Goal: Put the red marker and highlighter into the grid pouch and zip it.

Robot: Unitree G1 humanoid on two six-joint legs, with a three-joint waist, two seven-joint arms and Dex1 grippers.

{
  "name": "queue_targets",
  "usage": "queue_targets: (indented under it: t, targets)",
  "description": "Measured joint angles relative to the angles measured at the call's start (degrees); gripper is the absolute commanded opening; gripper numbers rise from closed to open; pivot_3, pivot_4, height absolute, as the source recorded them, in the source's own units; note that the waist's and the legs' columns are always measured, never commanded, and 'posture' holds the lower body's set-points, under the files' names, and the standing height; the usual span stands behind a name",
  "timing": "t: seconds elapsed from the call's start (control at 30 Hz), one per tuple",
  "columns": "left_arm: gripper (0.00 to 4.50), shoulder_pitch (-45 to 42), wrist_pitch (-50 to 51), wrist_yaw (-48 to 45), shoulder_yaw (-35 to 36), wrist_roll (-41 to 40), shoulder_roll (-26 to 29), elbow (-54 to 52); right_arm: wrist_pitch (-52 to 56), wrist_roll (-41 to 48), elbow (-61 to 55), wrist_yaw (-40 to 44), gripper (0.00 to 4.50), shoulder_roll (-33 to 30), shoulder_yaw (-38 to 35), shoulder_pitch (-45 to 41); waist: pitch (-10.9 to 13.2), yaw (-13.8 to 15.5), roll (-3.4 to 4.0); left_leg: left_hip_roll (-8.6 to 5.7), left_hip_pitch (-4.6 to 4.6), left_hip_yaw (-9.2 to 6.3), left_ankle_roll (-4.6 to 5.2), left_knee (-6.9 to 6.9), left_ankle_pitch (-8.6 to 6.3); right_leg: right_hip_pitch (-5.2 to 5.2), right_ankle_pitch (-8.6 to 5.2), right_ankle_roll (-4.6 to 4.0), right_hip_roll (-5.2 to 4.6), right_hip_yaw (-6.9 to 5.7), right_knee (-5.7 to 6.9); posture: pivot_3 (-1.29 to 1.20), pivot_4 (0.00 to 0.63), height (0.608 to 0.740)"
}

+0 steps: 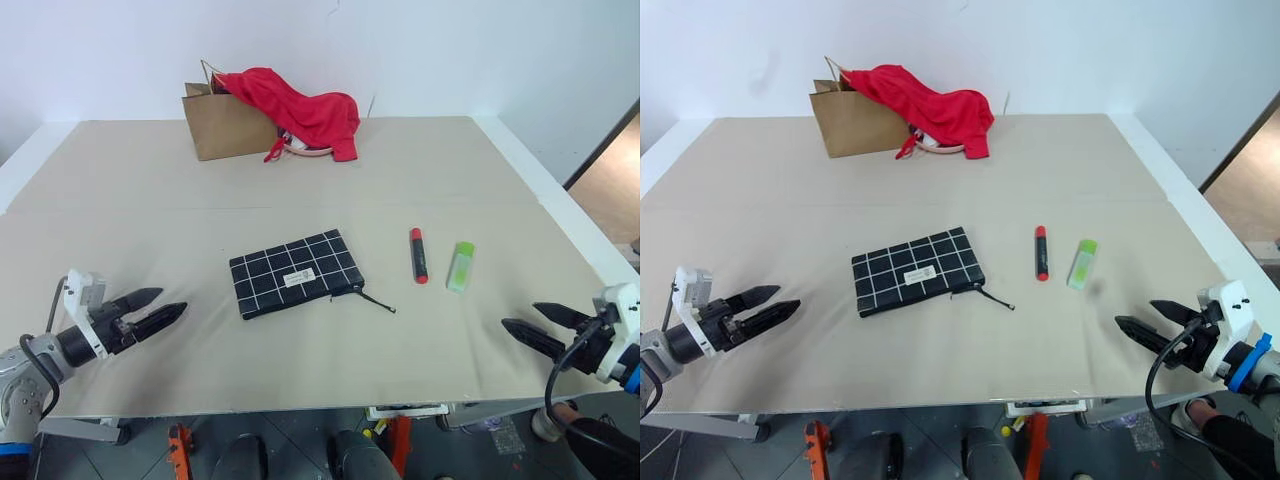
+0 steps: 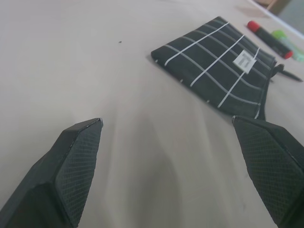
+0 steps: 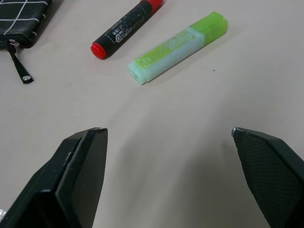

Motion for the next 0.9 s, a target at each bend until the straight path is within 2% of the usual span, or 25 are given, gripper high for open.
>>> queue_targets:
  t: [0.27,0.3,0.33,0.37,0.4,0.43,0.53,0.57,0.6,0.63,0.67,0.7,0.73,0.8,0.9]
  targets:
    - [4.50,-1.5,-9.0,-4.4,0.3,2.6,-0.3,3.1,-0.1,-0.9,1.0,0.1,4.49,-0.1,0.2,-1.9,0.0,0.0,-0.01,0.01,0.00,0.02,0.00,0.00,0.00,-0.01,0.02,0.03,0.01,0.01,0.00,0.00,0.150,0.740]
    - [4.50,-1.5,-10.0,-4.5,0.2,3.1,-0.3,3.3,-0.1,-0.9,1.0,0.1,4.26,-0.1,0.3,-2.1,0.0,0.0,-0.01,0.01,0.00,0.02,0.00,0.00,0.00,-0.01,0.04,0.06,0.01,0.01,0.00,0.00,0.150,0.740]
    - [4.50,-1.7,-18.1,-6.0,-0.9,8.0,-0.3,4.6,0.0,-0.9,1.2,0.2,4.11,-0.1,1.5,-4.0,0.0,0.0,0.00,0.01,0.01,0.03,0.00,0.00,0.00,-0.01,0.05,0.07,0.01,0.02,0.00,0.00,0.150,0.740]
    - [4.50,-1.7,-19.9,-6.4,-1.3,9.1,-0.3,5.0,0.0,-0.8,1.1,0.3,4.00,-0.1,1.7,-4.3,0.0,0.0,0.00,0.01,0.01,0.04,0.00,0.00,0.00,0.00,0.04,0.01,0.01,0.03,0.00,0.00,0.150,0.740]
    - [4.50,-1.8,-20.7,-6.6,-1.5,9.5,-0.3,5.2,0.0,-0.8,1.1,0.4,3.33,-0.1,1.7,-4.4,0.0,0.0,0.00,0.01,0.01,0.05,0.00,0.00,0.00,0.00,0.02,-0.03,0.01,0.04,0.00,0.00,0.150,0.740]
    - [4.50,-1.7,-23.1,-6.9,-2.0,11.0,-0.2,5.7,0.3,-0.6,1.1,0.5,3.33,-0.1,1.8,-4.7,0.0,0.0,0.00,0.00,0.01,0.06,0.00,0.00,0.00,0.00,0.02,-0.03,0.00,0.05,0.00,0.00,0.150,0.740]
    - [4.50,-2.6,-34.8,-9.0,-5.5,18.2,0.2,8.6,2.7,1.9,-0.3,1.4,2.19,-0.1,2.4,-7.7,0.0,0.0,0.00,0.01,0.01,0.09,0.00,0.01,0.00,0.00,0.04,-0.02,0.00,0.09,0.00,0.00,0.150,0.740]
    - [4.50,-3.1,-37.4,-9.5,-6.4,19.7,0.4,9.5,3.2,2.7,-1.1,1.6,1.69,-0.1,2.6,-8.6,0.0,0.0,0.00,0.02,0.01,0.10,0.00,0.01,0.00,-0.01,0.05,0.00,0.00,0.09,0.00,0.00,0.150,0.740]
    - [4.50,-4.2,-42.0,-10.5,-8.0,22.1,1.2,11.0,4.5,3.7,-2.3,1.8,0.97,-0.1,4.3,-10.8,0.0,0.0,0.00,0.05,0.01,0.11,0.00,0.01,0.00,-0.03,0.14,0.07,0.02,0.08,-0.01,0.00,0.150,0.740]
    - [4.50,-4.3,-42.1,-10.5,-8.1,22.2,1.2,11.0,4.6,3.8,-2.3,1.8,0.97,-0.1,4.3,-10.9,0.0,0.0,0.00,0.05,0.01,0.11,0.00,0.01,0.00,-0.03,0.14,0.08,0.02,0.08,-0.01,0.00,0.150,0.740]
    - [4.50,-4.7,-43.9,-10.8,-8.6,22.9,1.5,11.3,5.1,3.9,-3.0,1.8,0.75,-0.1,5.2,-11.8,0.0,0.0,0.00,0.05,0.01,0.09,0.00,0.01,0.00,-0.02,0.16,0.12,0.02,0.08,0.00,0.00,0.150,0.740]
    - [4.50,-6.4,-47.7,-11.6,-10.7,25.2,2.1,12.3,6.2,4.7,-4.8,1.6,0.15,0.4,8.9,-15.4,0.0,-0.1,0.03,0.09,0.00,0.17,0.01,0.01,0.00,-0.08,0.23,0.08,0.03,0.08,0.00,0.00,0.150,0.740]
    - [4.50,-7.1,-49.9,-12.0,-11.8,26.2,2.2,12.4,6.7,4.9,-5.9,1.5,0.01,1.1,11.3,-17.5,0.0,-0.1,0.02,0.11,0.03,0.14,0.01,0.01,0.00,-0.04,0.22,0.11,0.06,0.06,0.00,0.00,0.150,0.740]
    - [4.50,-8.4,-52.8,-12.5,-14.0,28.0,2.2,13.3,6.8,4.2,-6.8,1.1,0.01,3.2,15.9,-21.6,0.0,-0.1,0.01,0.14,0.01,0.14,0.01,0.01,0.00,-0.06,0.25,0.11,0.09,0.05,0.00,0.00,0.150,0.740]
    - [4.50,-11.5,-56.8,-12.9,-17.8,30.8,2.2,14.6,4.2,-2.6,-6.6,-1.1,0.01,7.5,27.4,-29.1,0.0,-0.1,0.01,0.18,-0.03,0.16,0.02,0.01,0.01,-0.14,0.32,0.06,0.13,0.01,0.01,0.00,0.150,0.740]
